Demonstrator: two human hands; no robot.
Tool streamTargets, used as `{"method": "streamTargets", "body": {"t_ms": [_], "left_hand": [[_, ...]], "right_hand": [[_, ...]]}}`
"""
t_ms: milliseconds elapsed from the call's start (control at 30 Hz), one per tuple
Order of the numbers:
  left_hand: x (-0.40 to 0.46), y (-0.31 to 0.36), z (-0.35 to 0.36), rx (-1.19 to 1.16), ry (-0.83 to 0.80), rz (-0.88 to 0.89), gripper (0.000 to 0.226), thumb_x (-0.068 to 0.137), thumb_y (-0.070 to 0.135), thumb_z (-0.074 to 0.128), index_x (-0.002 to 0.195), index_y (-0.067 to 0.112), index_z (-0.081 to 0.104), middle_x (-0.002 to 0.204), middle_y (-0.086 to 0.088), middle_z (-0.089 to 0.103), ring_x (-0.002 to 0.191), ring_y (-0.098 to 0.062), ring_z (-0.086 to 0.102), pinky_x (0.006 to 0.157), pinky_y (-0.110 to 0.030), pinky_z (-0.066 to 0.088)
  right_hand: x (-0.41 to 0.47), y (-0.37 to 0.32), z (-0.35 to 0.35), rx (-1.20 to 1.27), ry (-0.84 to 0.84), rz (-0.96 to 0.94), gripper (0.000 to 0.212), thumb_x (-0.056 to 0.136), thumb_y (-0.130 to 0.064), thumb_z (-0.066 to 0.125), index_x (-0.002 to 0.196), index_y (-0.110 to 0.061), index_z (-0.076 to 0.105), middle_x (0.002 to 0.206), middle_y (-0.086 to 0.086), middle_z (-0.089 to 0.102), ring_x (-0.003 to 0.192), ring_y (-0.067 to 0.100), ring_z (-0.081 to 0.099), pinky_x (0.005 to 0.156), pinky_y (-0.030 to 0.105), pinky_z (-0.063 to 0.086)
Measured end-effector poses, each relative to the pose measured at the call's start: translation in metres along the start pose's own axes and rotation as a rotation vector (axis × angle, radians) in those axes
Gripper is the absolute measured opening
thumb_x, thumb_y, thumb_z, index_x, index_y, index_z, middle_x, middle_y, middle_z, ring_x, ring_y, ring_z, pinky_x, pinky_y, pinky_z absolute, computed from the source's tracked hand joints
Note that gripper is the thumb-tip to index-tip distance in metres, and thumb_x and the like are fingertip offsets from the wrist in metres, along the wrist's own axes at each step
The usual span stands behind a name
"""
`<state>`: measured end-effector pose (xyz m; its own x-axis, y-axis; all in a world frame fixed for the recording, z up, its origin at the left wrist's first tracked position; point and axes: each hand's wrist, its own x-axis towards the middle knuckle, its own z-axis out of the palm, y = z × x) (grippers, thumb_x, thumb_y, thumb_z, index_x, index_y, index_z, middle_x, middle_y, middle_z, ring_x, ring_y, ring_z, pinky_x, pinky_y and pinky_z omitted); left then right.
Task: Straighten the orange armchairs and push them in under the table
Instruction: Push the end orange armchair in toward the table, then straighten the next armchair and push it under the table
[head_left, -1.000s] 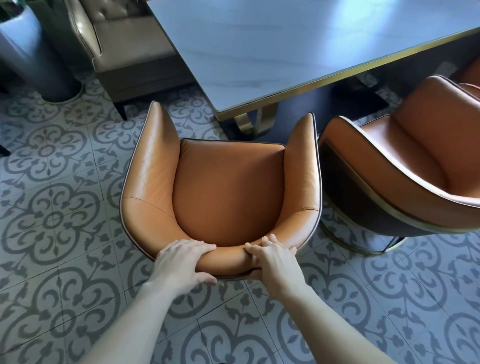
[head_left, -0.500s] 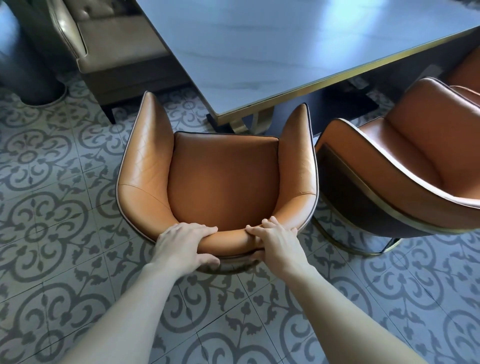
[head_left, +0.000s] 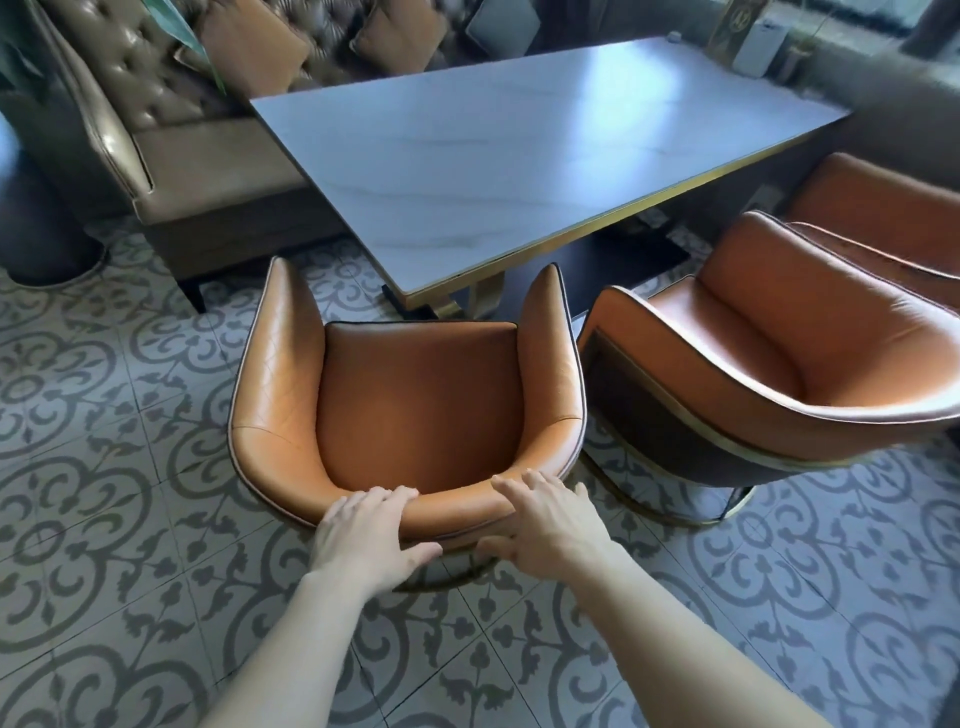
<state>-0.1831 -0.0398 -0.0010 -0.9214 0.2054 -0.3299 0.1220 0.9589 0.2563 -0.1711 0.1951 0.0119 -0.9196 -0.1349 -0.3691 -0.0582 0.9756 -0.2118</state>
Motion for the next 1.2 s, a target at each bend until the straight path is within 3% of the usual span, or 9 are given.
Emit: {"method": "streamTargets", "body": {"t_ms": [133, 333, 800, 1200], "left_hand": [[-0.002, 0.033, -0.025, -0.004, -0.021, 0.019, 0.087, 0.076, 0.084, 0.053, 0.150, 0.042, 0.033, 0.152, 0.008, 0.044, 0.141, -0.017, 0.037, 0.122, -0.046, 0.021], [-0.005, 0.106, -0.048, 0.005, -0.062, 0.044, 0.093, 0.076, 0.087, 0.050, 0.154, 0.043, 0.024, 0.163, 0.004, 0.028, 0.151, -0.021, 0.020, 0.124, -0.051, 0.011], [-0.022, 0.361, -0.050, 0.042, 0.066, 0.032, 0.102, 0.069, 0.090, 0.049, 0.155, 0.042, 0.022, 0.164, 0.004, 0.027, 0.150, -0.019, 0.022, 0.123, -0.049, 0.014], [0.044, 0.575, -0.037, 0.055, 0.069, 0.176, 0.101, 0.071, 0.089, 0.050, 0.155, 0.046, 0.014, 0.166, 0.003, 0.020, 0.153, -0.021, 0.014, 0.124, -0.052, 0.013]], "right_hand": [[-0.023, 0.017, -0.029, -0.017, 0.001, 0.054, 0.094, 0.075, -0.089, 0.050, 0.153, -0.044, 0.022, 0.153, 0.001, 0.040, 0.147, 0.023, 0.029, 0.115, 0.073, 0.016], [-0.063, 0.072, -0.073, 0.001, -0.043, 0.118, 0.105, 0.069, -0.096, 0.040, 0.156, -0.044, 0.014, 0.168, 0.004, 0.020, 0.157, 0.029, 0.009, 0.113, 0.080, 0.003], [-0.165, 0.311, -0.171, 0.027, 0.076, 0.146, 0.111, 0.067, -0.099, 0.038, 0.158, -0.044, 0.008, 0.171, 0.006, 0.011, 0.158, 0.027, 0.003, 0.117, 0.075, 0.003], [-0.192, 0.506, -0.230, 0.050, 0.144, 0.240, 0.108, 0.070, -0.097, 0.040, 0.158, -0.043, 0.008, 0.171, 0.005, 0.009, 0.158, 0.028, 0.002, 0.118, 0.073, 0.006]]}}
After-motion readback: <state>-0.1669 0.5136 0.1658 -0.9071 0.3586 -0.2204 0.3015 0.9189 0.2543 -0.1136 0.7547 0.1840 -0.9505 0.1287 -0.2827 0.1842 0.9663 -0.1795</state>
